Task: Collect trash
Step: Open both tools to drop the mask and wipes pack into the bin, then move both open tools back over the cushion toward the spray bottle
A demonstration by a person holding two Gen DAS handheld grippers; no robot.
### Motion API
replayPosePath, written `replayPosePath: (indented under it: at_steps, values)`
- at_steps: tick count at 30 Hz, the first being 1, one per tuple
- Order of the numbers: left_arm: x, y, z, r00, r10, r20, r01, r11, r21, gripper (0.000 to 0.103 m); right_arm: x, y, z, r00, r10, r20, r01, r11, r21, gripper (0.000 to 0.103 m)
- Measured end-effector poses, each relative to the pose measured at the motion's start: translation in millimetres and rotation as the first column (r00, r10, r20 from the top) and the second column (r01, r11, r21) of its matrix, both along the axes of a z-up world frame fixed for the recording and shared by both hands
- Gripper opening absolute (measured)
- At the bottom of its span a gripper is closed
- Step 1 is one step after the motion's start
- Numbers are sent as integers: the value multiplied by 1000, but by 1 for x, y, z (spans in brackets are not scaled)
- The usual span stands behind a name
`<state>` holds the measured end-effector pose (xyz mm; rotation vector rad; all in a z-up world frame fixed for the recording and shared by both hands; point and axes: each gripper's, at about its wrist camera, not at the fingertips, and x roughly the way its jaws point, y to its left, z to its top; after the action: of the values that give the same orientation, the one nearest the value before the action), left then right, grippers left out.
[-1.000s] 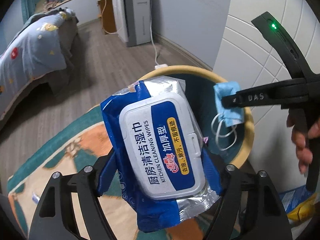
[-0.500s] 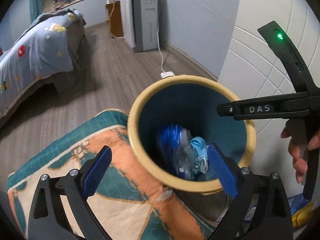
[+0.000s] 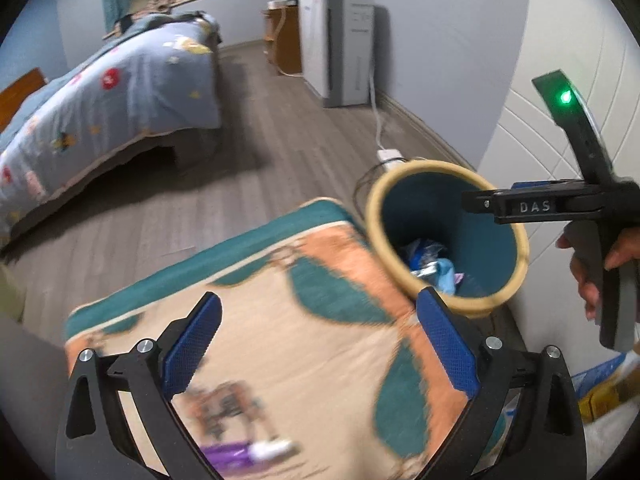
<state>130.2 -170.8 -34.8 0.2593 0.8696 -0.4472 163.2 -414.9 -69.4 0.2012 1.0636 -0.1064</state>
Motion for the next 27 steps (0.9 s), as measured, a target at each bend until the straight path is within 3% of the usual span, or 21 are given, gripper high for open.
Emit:
replayPosePath:
  at_steps: [5, 10, 17, 27]
  values:
    - [-12, 65, 24, 995, 104, 13, -104, 994, 14, 98, 7, 57, 14, 991, 128, 23, -128, 991, -29, 97]
    - [-23, 124, 26, 976, 216, 23, -216, 976, -12, 98, 6, 116, 21, 964, 262, 34, -260, 964, -65, 97]
    - [-21, 172, 14, 956, 291, 28, -292, 956, 11, 98, -6, 199, 6, 881, 472, 23, -467, 878, -103, 97]
    - [-14, 210, 1, 946, 323, 24, -324, 945, 44, 98, -17, 277, -39, 777, 626, -68, -630, 772, -87, 97]
